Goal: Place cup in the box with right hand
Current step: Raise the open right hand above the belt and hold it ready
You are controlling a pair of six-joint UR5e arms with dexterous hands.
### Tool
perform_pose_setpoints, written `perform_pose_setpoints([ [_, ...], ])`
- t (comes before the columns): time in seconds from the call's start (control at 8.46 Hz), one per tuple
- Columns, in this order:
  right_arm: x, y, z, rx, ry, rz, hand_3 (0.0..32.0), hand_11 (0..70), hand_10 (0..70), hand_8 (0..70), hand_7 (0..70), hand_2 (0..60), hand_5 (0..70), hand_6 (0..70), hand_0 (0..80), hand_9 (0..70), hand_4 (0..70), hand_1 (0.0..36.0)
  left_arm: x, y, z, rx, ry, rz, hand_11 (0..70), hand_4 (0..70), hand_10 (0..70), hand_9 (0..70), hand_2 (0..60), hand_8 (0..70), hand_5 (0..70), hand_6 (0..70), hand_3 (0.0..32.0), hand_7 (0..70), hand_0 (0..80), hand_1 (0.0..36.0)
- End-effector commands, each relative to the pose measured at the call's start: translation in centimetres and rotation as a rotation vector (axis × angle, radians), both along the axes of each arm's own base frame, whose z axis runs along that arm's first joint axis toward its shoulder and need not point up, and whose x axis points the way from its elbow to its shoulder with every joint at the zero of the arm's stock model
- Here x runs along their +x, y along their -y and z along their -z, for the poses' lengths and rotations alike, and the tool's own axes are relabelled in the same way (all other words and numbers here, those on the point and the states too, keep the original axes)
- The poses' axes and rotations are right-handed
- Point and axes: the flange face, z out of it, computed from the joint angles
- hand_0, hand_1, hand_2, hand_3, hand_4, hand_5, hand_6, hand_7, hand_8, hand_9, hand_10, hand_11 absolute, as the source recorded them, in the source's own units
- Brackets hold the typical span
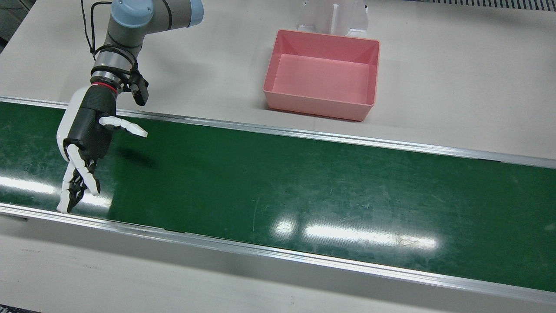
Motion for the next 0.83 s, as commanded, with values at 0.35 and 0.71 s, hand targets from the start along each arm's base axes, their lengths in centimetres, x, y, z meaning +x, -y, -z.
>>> perform_pose_setpoints([
  [0.35, -0.6, 0.7, 2.1, -0.025, -0.043, -0.005, 6.0, 0.0, 0.0, 0.7, 13.1, 8.6, 3.8, 2.1, 49.1, 2.6, 10.9, 16.9, 0.0, 0.0, 0.1, 0.002, 0.0, 0.0, 0.0, 0.0, 0.0, 0.0, 0.0, 0.0, 0.0, 0.0, 0.0, 0.0, 0.0, 0.0],
  [0.71, -1.5, 1.0, 1.6, -0.034, -0.054, 0.008, 9.2, 0.0, 0.0, 1.1, 12.5, 8.4, 4.0, 1.7, 48.6, 2.9, 7.8, 16.4, 0.0, 0.0, 0.0, 0.0, 0.0, -0.001, 0.0, 0.0, 0.0, 0.0, 0.0, 0.0, 0.0, 0.0, 0.0, 0.0, 0.0, 0.0],
])
